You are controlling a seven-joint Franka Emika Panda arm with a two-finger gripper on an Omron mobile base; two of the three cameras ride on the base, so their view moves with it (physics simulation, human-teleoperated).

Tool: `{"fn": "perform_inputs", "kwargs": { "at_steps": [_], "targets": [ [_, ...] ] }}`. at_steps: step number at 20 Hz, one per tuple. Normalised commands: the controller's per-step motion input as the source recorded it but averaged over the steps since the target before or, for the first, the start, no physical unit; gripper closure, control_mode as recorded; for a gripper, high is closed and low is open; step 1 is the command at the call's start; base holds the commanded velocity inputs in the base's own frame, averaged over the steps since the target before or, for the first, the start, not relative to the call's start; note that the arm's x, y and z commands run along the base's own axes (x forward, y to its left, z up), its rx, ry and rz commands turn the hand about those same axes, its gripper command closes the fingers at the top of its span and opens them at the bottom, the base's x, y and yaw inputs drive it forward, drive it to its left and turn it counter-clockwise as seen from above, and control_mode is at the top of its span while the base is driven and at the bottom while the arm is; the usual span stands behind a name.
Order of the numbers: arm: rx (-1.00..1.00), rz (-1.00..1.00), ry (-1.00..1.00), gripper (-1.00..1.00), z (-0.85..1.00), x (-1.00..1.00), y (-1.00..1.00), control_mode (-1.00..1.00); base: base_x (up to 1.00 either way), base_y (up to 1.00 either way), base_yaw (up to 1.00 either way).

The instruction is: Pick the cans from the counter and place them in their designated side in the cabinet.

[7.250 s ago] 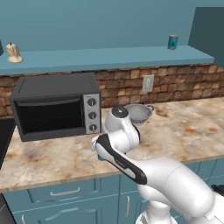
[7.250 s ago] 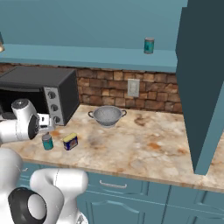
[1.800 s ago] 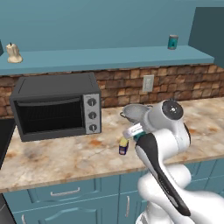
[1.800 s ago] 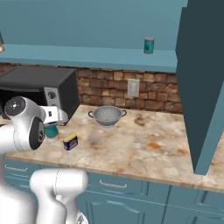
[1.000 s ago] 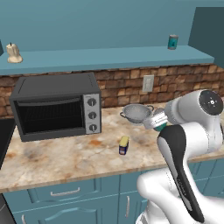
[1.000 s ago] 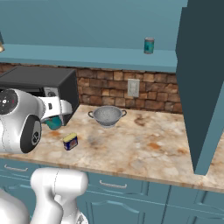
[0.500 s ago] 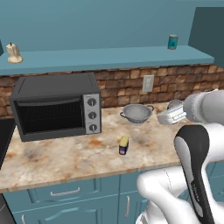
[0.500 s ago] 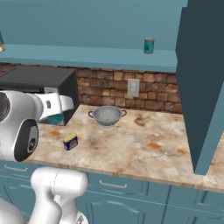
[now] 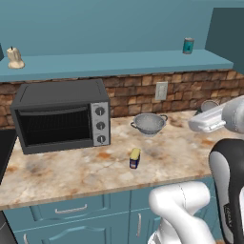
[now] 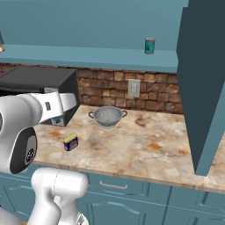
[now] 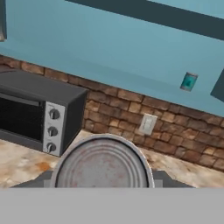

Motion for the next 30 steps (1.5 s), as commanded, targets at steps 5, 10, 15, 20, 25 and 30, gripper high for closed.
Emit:
{"fn": "perform_inputs", "kwargs": {
  "at_steps": [5, 10, 15, 20, 25, 30],
  "targets": [
    [0.0, -0.02, -0.14, 1.0, 0.23, -0.1, -0.21, -1.0, 0.0, 0.0, 0.0],
    [0.0, -0.03, -0.08, 1.0, 0.23, 0.0, -0.17, -1.0, 0.0, 0.0, 0.0],
    [0.02, -0.04, -0.01, 1.0, 0.23, 0.01, -0.12, -1.0, 0.0, 0.0, 0.0],
    [0.05, -0.02, 0.0, 1.0, 0.22, 0.04, -0.08, -1.0, 0.0, 0.0, 0.0],
    [0.06, 0.0, 0.0, 1.0, 0.18, 0.02, -0.02, -1.0, 0.0, 0.0, 0.0],
    [0.03, 0.0, 0.0, 1.0, 0.09, 0.04, -0.04, -1.0, 0.0, 0.0, 0.0]
  ]
}}
